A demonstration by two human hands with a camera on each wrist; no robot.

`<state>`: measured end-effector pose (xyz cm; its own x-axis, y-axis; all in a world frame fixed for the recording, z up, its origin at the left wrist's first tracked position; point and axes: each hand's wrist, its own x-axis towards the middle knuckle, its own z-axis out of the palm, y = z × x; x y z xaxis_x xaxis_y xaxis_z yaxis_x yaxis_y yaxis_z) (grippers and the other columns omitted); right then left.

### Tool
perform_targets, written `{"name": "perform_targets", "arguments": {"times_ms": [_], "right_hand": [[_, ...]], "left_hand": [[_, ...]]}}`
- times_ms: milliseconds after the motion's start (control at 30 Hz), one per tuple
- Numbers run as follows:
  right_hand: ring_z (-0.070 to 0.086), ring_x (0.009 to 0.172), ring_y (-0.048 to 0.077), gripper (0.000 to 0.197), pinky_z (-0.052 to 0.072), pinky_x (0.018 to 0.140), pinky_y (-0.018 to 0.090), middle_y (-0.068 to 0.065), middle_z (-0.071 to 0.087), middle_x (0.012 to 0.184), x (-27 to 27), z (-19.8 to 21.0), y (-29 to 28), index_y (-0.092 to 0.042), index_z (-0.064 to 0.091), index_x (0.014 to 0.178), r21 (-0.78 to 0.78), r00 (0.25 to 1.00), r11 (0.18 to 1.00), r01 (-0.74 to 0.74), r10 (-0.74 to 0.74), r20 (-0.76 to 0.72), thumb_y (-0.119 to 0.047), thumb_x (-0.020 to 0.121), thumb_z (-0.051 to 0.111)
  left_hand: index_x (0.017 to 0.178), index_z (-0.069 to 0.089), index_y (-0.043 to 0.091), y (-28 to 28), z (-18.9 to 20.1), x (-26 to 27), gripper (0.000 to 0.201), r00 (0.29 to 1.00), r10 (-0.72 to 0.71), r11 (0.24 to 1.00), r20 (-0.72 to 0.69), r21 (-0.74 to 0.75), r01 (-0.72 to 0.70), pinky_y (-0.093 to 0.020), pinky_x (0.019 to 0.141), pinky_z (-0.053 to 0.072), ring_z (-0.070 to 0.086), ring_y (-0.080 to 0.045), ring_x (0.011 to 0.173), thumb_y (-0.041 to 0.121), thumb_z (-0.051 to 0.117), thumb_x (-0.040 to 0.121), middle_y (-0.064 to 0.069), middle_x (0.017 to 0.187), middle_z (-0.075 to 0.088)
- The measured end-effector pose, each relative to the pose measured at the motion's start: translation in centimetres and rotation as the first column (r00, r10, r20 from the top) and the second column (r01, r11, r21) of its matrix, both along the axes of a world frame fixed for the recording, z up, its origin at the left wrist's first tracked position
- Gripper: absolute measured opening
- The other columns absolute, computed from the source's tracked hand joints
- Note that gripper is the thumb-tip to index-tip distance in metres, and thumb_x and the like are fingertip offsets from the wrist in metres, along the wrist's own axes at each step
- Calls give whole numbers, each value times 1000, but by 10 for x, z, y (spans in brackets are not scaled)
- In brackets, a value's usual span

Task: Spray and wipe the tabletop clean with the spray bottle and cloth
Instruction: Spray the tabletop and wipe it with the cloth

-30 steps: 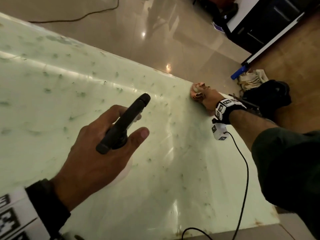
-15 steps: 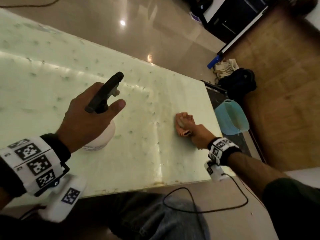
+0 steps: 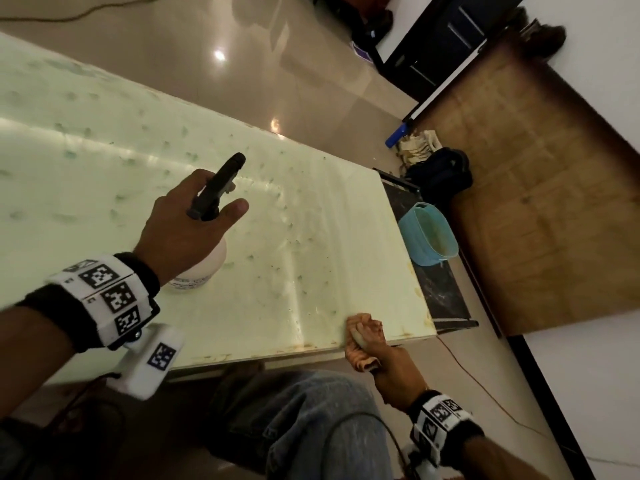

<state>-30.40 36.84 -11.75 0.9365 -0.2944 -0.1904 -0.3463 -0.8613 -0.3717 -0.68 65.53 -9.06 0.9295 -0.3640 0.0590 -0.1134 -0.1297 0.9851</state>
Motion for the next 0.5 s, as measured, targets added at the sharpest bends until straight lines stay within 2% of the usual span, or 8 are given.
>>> {"name": "perform_targets", "arguments": {"times_ms": [33, 133, 233, 300, 367, 400, 433, 500], "right_hand": [[54, 123, 12, 57, 34, 102, 8, -5, 59, 131, 6, 0, 1, -29, 55, 133, -11, 996, 996, 84, -84, -37, 1, 84, 52], [63, 109, 22, 57, 42, 91, 15, 6, 69, 116, 35, 6, 0, -32, 57, 130, -134, 961, 969, 206, -226, -157, -1, 82, 55], [63, 106, 28, 60, 50, 94, 28, 10, 67, 118, 71, 15, 3, -28, 57, 131, -228, 935, 942, 246, -293, -200, 0, 78, 55], [62, 109, 29, 56, 49, 96, 31, 10, 65, 122, 99, 16, 1, -27, 57, 130, -260, 933, 932, 252, -305, -191, -4, 79, 56], [59, 113, 31, 50, 47, 100, 32, 11, 63, 125, 130, 17, -8, -24, 57, 130, -278, 940, 931, 238, -292, -174, -8, 83, 57], [60, 112, 34, 49, 49, 99, 38, 13, 63, 124, 148, 17, -12, -22, 58, 129, -271, 937, 930, 249, -301, -174, -9, 82, 56], [61, 108, 36, 46, 51, 95, 43, 15, 64, 121, 165, 18, -17, -20, 60, 126, -270, 934, 927, 259, -312, -174, -9, 82, 54], [63, 102, 38, 41, 55, 86, 47, 17, 67, 113, 198, 22, -25, -17, 65, 118, -281, 941, 927, 248, -300, -158, -7, 80, 52]], "left_hand": [[110, 64, 33, -1, 1, -1, 24, 1000, 0, 1000, -6, 0, 0, -25, 76, 47, 70, -26, 78, 44, 73, 91, -4, 72, 67], [112, 65, 30, 0, 2, 0, 26, 1000, -3, 1000, -9, 0, 3, -21, 73, 45, 70, -25, 76, 44, 72, 91, -5, 73, 67], [113, 65, 30, 0, 3, 0, 28, 1000, -1, 1000, -16, 5, 1, -20, 72, 45, 70, -24, 75, 46, 72, 91, -2, 72, 66], [113, 65, 31, 0, 3, 1, 29, 1000, 3, 1000, -28, 12, -2, -19, 72, 45, 70, -22, 75, 47, 72, 90, 2, 72, 66], [113, 65, 32, 0, 3, 1, 29, 999, 2, 1000, -35, 12, -1, -21, 74, 46, 70, -22, 75, 47, 73, 90, 1, 72, 67], [112, 64, 33, 0, 2, 1, 29, 999, -2, 1000, -40, 13, 3, -24, 75, 47, 70, -23, 75, 48, 73, 89, -1, 73, 67], [112, 64, 33, 0, 3, 0, 29, 999, -9, 1000, -41, 14, 10, -27, 76, 48, 70, -24, 75, 48, 73, 89, -3, 74, 68], [112, 64, 34, -2, 3, 1, 29, 999, -16, 1000, -46, 16, 17, -33, 80, 50, 69, -26, 74, 49, 73, 89, -6, 78, 70]]}}
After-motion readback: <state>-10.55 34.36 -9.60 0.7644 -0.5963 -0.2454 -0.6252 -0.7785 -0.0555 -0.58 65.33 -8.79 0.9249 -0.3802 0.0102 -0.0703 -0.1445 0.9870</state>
